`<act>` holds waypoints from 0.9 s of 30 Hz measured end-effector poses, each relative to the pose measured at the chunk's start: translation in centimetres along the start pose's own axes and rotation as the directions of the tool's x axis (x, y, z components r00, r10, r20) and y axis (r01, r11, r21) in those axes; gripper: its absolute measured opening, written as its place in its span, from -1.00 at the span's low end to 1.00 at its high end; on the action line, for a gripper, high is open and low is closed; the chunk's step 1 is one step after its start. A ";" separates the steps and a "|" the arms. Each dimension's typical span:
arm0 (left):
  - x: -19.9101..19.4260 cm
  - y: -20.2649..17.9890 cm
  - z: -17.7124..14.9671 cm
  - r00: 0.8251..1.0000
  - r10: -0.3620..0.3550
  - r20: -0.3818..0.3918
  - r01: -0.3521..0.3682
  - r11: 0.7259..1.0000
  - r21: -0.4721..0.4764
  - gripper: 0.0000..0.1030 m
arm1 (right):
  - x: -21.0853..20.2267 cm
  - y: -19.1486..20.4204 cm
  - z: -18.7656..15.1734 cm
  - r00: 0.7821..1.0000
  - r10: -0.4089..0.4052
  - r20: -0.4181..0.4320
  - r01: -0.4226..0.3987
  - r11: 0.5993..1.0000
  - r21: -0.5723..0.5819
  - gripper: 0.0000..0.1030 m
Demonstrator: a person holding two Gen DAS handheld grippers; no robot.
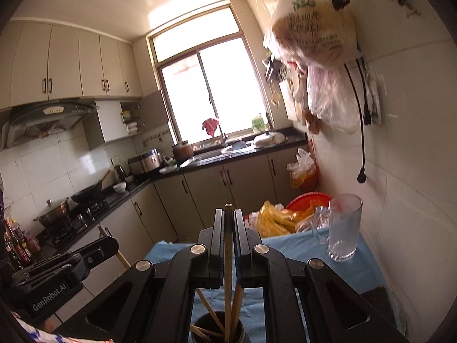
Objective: Organize utensils
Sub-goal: 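Lower the chopsticks in both grippers down into the black holder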
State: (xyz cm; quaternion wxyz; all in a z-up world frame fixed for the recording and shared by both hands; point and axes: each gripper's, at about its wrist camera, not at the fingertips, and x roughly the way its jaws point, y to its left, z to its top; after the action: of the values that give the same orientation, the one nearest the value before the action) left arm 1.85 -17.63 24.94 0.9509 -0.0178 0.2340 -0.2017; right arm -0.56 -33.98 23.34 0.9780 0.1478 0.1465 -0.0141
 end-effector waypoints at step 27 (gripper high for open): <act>4.2 0.2 -3.8 0.995 0.051 -0.089 -0.046 0.997 0.054 -0.89 | 4.1 -0.4 -5.1 0.989 0.015 -0.149 -0.017 1.000 -0.012 -0.88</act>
State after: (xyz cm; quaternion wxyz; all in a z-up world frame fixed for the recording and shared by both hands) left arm 3.57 -18.83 19.68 0.9442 0.0217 0.2716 -0.1851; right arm 1.89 -32.78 17.38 0.9654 0.1430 0.2180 0.0059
